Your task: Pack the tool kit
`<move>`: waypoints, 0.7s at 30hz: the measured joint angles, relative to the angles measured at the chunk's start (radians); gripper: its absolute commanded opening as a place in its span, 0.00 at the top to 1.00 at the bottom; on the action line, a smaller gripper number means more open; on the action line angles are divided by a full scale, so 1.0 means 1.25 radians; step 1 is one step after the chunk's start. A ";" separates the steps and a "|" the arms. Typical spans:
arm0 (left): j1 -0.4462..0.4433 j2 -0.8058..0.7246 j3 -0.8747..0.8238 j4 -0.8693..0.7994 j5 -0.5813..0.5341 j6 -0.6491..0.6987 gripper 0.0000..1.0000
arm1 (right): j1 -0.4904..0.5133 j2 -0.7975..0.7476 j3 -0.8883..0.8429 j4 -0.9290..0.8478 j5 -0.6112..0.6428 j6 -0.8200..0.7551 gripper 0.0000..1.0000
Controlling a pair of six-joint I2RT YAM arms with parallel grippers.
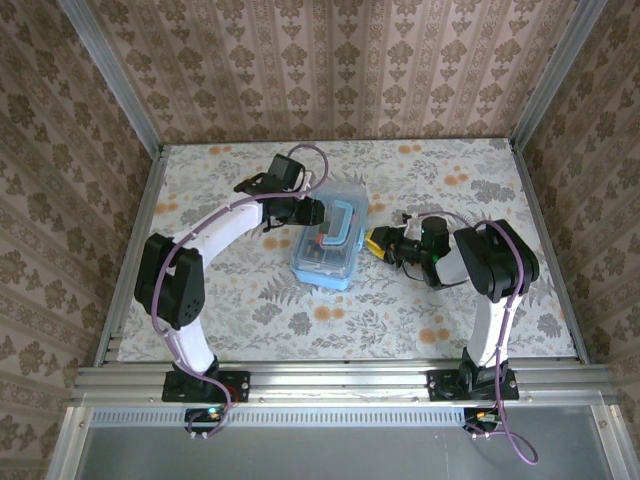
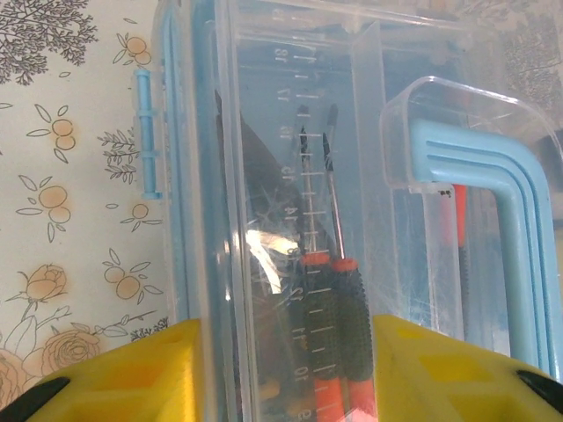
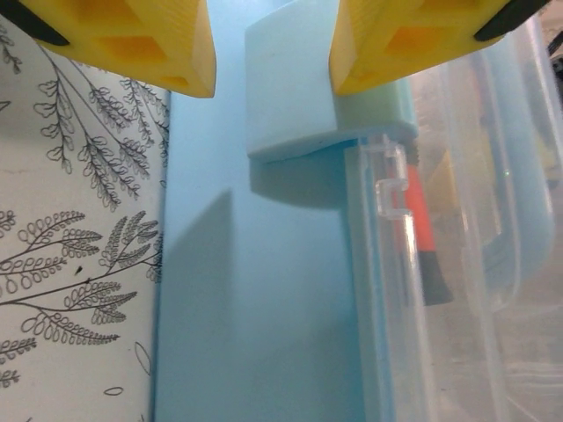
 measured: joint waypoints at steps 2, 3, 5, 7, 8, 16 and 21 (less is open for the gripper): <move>0.000 0.000 -0.001 0.005 0.002 0.000 0.58 | 0.000 0.006 -0.012 0.033 0.006 0.012 0.49; 0.000 0.000 -0.001 0.006 0.003 -0.001 0.58 | 0.000 0.012 -0.015 0.044 0.008 0.016 0.47; 0.000 0.000 -0.001 0.007 0.005 -0.003 0.58 | 0.002 0.021 -0.016 0.059 0.012 0.021 0.44; 0.001 0.000 -0.001 0.007 0.005 -0.005 0.58 | 0.005 0.023 -0.020 0.068 0.021 0.022 0.43; 0.001 0.001 -0.001 0.007 0.005 -0.005 0.59 | 0.006 0.023 -0.023 0.070 0.025 0.022 0.43; 0.005 0.006 0.000 0.018 0.017 -0.014 0.59 | 0.009 0.015 -0.036 0.088 0.044 0.022 0.49; 0.006 0.006 0.001 0.017 0.021 -0.018 0.59 | 0.009 0.015 -0.036 0.089 0.044 0.022 0.49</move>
